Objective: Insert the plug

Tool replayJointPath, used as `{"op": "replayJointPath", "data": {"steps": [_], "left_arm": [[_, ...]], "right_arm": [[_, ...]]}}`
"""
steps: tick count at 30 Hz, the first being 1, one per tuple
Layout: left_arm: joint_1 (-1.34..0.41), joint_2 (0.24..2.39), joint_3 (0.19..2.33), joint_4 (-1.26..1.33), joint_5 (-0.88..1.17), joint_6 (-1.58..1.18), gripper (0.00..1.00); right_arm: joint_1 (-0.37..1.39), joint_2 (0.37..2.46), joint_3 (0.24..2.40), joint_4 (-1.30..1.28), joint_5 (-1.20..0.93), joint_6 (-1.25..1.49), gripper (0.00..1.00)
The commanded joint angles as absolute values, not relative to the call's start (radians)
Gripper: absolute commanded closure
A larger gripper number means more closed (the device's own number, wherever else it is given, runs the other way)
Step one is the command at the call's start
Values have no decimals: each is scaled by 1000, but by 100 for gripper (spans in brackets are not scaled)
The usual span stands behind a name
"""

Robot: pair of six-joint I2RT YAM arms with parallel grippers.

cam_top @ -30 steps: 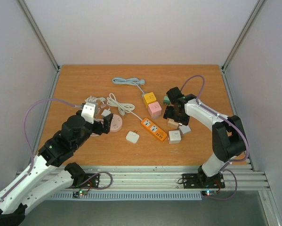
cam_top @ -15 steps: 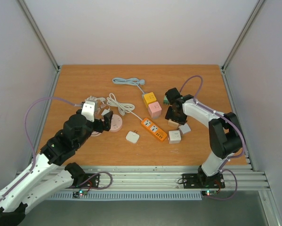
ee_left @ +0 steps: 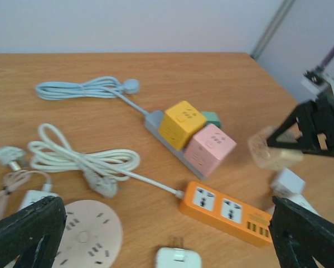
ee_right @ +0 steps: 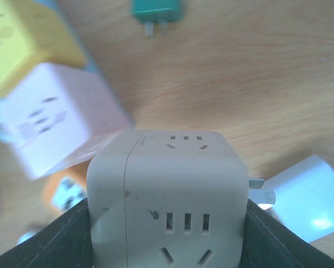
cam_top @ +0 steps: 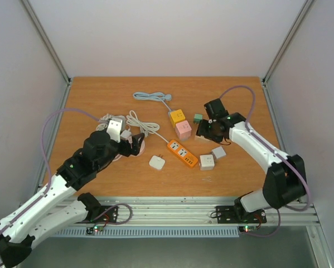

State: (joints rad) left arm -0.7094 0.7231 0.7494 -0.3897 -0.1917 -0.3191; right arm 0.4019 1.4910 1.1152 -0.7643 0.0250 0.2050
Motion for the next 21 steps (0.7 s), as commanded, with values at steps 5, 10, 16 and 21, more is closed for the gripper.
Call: {"op": "replayJointPath", "data": {"steps": [5,10,16,21], "left_arm": [[-713,810,767,-251,174,-315,1],[-713,898,822,-242,288,-305,1],[-713,930,823,-166,338,-358,1],[-713,981,832,-53,485,-342,1]], "right_arm": [[397,1338,1170,-774,-444,70,54],[397,1258,1133,-668,-673,145,54],[407,1229,1088,-514,-878,237,52],[426,1231,1098,-461,-950,340,50]]}}
